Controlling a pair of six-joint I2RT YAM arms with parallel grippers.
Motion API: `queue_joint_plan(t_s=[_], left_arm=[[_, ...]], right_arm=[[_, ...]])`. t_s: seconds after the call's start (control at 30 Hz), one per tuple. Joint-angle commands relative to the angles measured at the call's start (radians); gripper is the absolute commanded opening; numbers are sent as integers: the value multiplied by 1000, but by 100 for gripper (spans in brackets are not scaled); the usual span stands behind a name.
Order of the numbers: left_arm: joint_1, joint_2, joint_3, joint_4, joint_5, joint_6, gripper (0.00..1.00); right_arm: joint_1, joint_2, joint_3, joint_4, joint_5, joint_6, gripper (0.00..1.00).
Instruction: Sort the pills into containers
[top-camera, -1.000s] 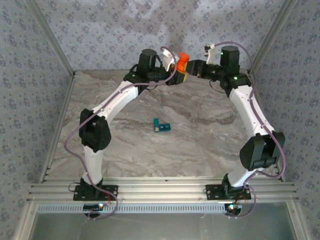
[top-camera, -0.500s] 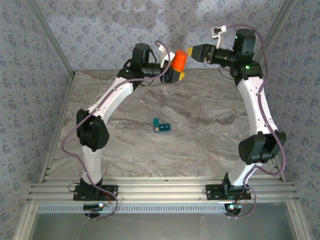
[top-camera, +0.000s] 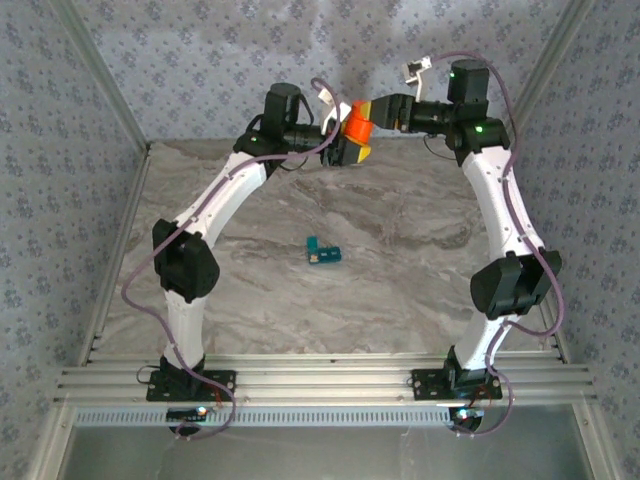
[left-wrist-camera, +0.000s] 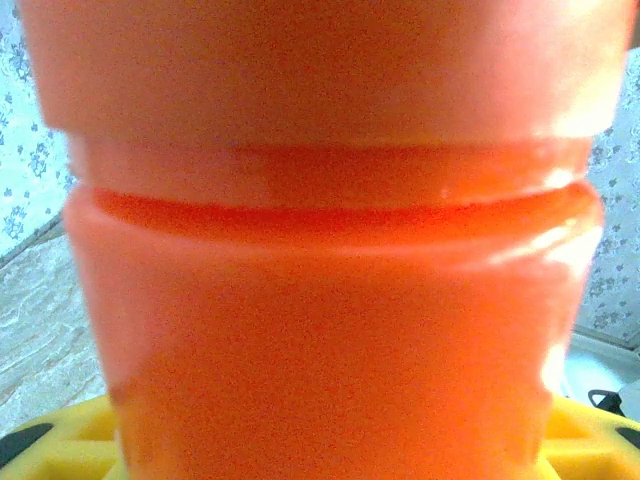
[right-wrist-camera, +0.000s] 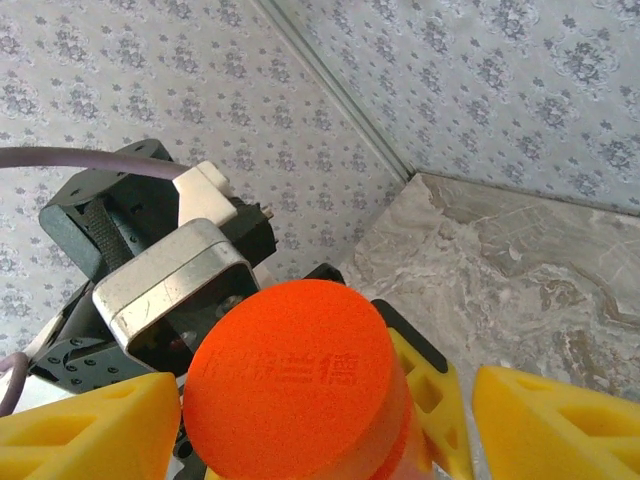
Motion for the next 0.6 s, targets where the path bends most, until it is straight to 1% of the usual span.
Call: queue_joint_plan(t_s=[0.0, 0.07, 0.17, 0.27, 0.4, 0.47, 0.57], left_arm=[[-2, 10, 45, -11, 43, 4, 0], [-3, 12, 51, -13, 42, 3, 0], [-2, 18, 61, -21, 44, 7, 0], [-2, 22, 69, -26, 45, 8, 0], [-3, 25, 78, -30, 44, 10, 0], [-3, 28, 87, -36, 41, 12, 0], [-3, 28, 95, -40, 29, 14, 0]], right_arm=[[8, 9, 38, -23, -36, -21, 76], [11, 12, 39, -24, -38, -22, 72], [16, 15, 42, -25, -41, -20, 63], [20, 18, 47, -31, -43, -21, 51], [26, 23, 45, -50, -42, -28, 38], [32, 20, 38, -60, -30, -34, 34], [48, 4, 5, -68, 29, -37, 30]])
